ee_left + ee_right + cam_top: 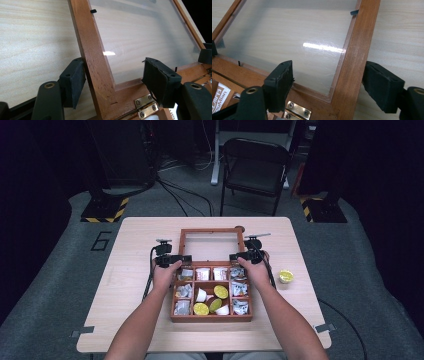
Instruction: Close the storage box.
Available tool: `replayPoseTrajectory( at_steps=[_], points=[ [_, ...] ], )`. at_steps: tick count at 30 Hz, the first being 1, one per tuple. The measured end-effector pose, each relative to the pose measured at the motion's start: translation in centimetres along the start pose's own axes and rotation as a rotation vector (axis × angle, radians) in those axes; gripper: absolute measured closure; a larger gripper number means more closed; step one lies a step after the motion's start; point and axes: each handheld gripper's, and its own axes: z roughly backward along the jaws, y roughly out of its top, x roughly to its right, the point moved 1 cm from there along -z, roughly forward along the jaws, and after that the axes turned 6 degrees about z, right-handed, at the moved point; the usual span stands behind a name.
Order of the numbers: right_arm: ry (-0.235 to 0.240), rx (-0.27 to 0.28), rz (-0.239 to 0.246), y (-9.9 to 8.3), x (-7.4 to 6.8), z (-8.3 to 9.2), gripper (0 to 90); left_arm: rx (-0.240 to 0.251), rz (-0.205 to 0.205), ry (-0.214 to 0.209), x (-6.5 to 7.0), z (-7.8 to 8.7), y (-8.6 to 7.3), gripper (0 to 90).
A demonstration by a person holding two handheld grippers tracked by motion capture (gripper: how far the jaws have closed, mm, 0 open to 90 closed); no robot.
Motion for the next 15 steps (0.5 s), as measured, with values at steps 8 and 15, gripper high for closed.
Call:
replayPoseTrajectory(
  at_steps=[8,15],
  points=[
    [-0.023,0.051,0.023,0.3,-0.3,1.3,32.9,0.048,-0.03,-0.021,0.4,1.0,0.3,37.7],
    [-0.017,0.116,0.055,0.5,-1.1,3.5,35.2,0.07,-0.079,-0.037,1.2,2.7,0.5,39.7]
  ],
)
